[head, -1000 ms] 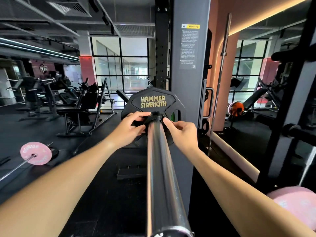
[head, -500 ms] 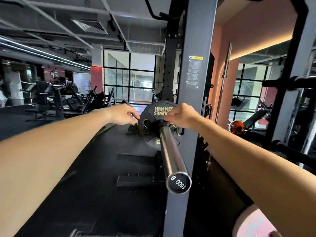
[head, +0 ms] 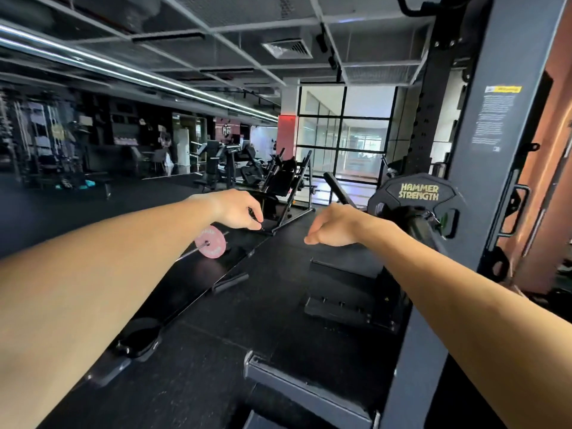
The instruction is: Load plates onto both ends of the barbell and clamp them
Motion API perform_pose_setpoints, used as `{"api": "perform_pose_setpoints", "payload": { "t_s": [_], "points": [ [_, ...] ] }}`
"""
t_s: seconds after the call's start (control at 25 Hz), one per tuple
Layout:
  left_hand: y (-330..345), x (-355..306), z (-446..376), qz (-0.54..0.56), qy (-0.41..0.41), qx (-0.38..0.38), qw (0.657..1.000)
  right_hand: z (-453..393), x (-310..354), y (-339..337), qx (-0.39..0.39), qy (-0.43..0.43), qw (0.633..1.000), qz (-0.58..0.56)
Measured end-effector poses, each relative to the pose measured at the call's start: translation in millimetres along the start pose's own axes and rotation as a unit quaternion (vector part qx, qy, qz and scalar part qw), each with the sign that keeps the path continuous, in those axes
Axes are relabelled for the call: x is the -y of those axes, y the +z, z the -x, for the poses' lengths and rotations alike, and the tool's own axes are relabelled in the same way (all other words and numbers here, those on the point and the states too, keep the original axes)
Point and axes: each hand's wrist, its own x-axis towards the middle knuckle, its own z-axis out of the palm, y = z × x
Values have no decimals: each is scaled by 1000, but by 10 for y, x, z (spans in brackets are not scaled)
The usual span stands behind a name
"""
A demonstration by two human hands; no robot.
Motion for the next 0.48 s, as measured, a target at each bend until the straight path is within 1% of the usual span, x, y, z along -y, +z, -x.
{"api": "perform_pose_setpoints", "payload": {
  "t_s": [0.12, 0.24, 0.32, 0.48],
  "points": [
    [52, 415, 18, 12, -8, -5, 1000, -177, 111, 240, 9, 15, 1000, -5],
    [136, 990, -112, 30, -13, 4, 999, -588, 297, 415, 0, 29, 999, -16],
    [174, 1417, -252, 31, -10, 8, 999, -967, 466, 514, 2, 37, 999, -11],
    [93, 2446, -682, -2, -14, 20, 1000, -1870, 1014, 731, -10, 48, 999, -21]
  ]
}}
